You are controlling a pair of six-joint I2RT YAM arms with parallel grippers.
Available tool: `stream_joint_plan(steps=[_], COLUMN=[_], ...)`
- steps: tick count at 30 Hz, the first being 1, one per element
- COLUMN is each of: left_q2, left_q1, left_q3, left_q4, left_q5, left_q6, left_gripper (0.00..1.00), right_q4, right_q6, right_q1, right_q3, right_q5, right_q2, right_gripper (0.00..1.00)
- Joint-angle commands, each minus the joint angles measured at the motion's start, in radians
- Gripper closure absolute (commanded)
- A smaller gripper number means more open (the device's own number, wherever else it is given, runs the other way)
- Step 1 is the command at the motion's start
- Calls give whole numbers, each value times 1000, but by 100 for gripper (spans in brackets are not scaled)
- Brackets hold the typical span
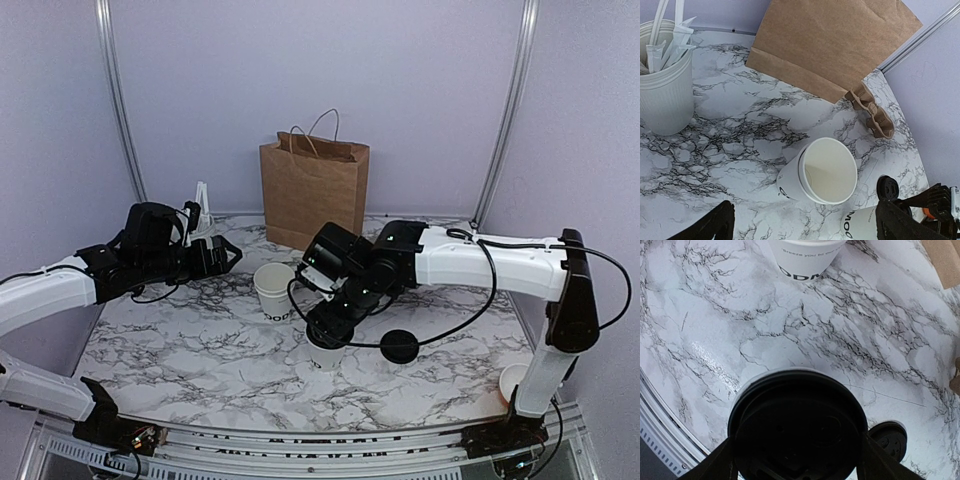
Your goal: Pack the takeout coffee
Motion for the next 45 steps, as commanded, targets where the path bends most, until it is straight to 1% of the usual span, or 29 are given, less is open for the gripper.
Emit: stream_joint_plan(steps=[1,18,28,35,45], left_q2=[-19,-22,-19,-10,-10], left_q1=[6,6,6,7,7], left_q3=[-15,-18,-20,-18,-29], left_q4=[12,12,10,10,12], left_q5=[-5,-3,-2,33,80], left_q6=[9,10,13,17,22], left_gripper=[1,1,1,1,1], right_q4=[-1,-7,-30,-31,-45], right_q6=[-7,-13,-11,7,22], right_q1=[10,11,11,12,15], right_q3=[58,58,62,62,61], right_q5=[22,-6,2,9,18], right_q2=[15,43,58,46,40], right_gripper=[24,23,23,23,20])
